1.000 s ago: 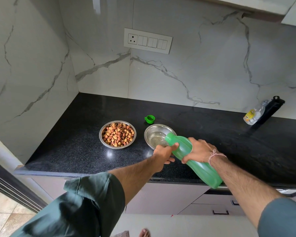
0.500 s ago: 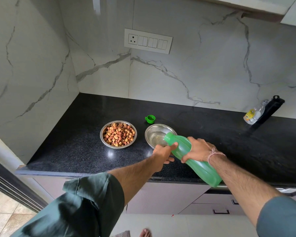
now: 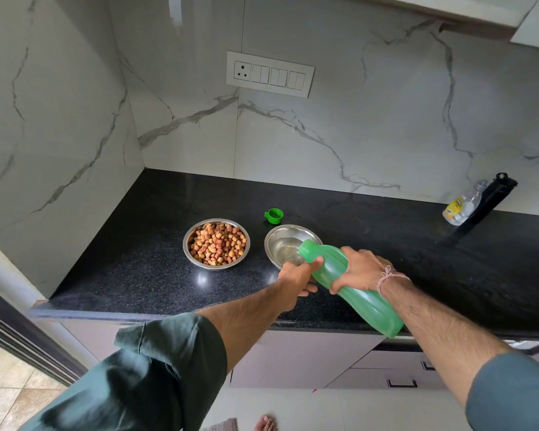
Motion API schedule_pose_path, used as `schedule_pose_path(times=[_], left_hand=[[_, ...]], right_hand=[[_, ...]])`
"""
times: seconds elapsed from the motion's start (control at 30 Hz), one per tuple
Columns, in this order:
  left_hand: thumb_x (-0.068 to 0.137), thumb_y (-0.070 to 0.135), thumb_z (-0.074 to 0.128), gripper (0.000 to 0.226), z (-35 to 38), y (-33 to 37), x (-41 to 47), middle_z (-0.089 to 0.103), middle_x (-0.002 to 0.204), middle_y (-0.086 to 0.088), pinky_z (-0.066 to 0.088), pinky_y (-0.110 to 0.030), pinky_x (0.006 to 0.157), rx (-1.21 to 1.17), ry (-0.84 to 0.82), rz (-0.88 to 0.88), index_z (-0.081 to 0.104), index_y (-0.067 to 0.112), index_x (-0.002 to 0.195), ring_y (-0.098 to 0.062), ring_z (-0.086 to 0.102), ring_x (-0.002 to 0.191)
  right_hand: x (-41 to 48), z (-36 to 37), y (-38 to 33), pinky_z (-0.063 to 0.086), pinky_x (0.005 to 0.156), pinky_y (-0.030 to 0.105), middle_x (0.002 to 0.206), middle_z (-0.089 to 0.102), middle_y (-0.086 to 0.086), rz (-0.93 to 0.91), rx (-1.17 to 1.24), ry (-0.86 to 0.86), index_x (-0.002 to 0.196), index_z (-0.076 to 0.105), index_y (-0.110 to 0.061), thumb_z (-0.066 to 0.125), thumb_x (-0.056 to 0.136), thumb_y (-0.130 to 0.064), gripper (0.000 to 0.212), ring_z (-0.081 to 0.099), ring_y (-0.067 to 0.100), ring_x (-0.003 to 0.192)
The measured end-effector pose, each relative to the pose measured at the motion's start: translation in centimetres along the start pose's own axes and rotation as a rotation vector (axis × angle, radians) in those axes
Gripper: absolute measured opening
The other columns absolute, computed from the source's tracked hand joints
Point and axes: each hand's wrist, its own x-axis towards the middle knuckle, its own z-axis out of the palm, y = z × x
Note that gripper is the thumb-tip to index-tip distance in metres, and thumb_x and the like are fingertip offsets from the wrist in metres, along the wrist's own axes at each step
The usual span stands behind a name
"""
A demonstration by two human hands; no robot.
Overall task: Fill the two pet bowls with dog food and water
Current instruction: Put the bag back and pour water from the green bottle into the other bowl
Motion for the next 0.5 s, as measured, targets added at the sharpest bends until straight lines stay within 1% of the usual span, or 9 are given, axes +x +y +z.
schedule_pose_path(times=[0.1,0.23,0.33,0.5], left_hand=[[0.091,0.055,0.069,0.047,-0.11,0.14,-0.06,0.078,0.099,-0.003,0.059,-0.032,0.079,-0.001,0.005,0.001,0.067,0.016,0.118,-0.019,0.075,0.086],[0.092,0.054,0.069,0.046,-0.15,0.14,-0.02,0.078,0.1,-0.004,0.059,-0.034,0.083,0.003,0.0,0.012,0.068,0.015,0.117,-0.02,0.074,0.085],[0.092,0.054,0.069,0.047,-0.14,0.09,0.01,0.079,0.099,-0.006,0.059,-0.034,0.08,0.003,0.005,0.017,0.069,0.013,0.115,-0.018,0.072,0.076],[0.092,0.054,0.068,0.045,-0.26,0.29,-0.1,0.078,0.095,-0.005,0.056,-0.032,0.076,0.001,0.009,0.011,0.069,0.014,0.113,-0.017,0.071,0.074]], right_hand=[[-0.01,-0.09,-0.12,0.057,0.087,0.039,0.114,0.059,-0.001,0.002,0.001,0.001,0.13,0.048,-0.038,0.076,0.039,-0.074,0.102,0.064,0.023,0.097],[0.02,-0.19,-0.26,0.057,0.087,0.039,0.113,0.061,-0.002,0.002,0.005,0.004,0.129,0.049,-0.038,0.076,0.037,-0.074,0.102,0.064,0.023,0.096],[0.02,-0.2,-0.3,0.057,0.087,0.039,0.115,0.062,-0.002,0.006,0.01,0.009,0.129,0.05,-0.038,0.076,0.036,-0.075,0.104,0.065,0.023,0.099],[0.05,-0.29,-0.4,0.054,0.082,0.035,0.117,0.061,-0.001,0.003,0.012,0.013,0.13,0.049,-0.037,0.078,0.041,-0.073,0.1,0.064,0.024,0.101]])
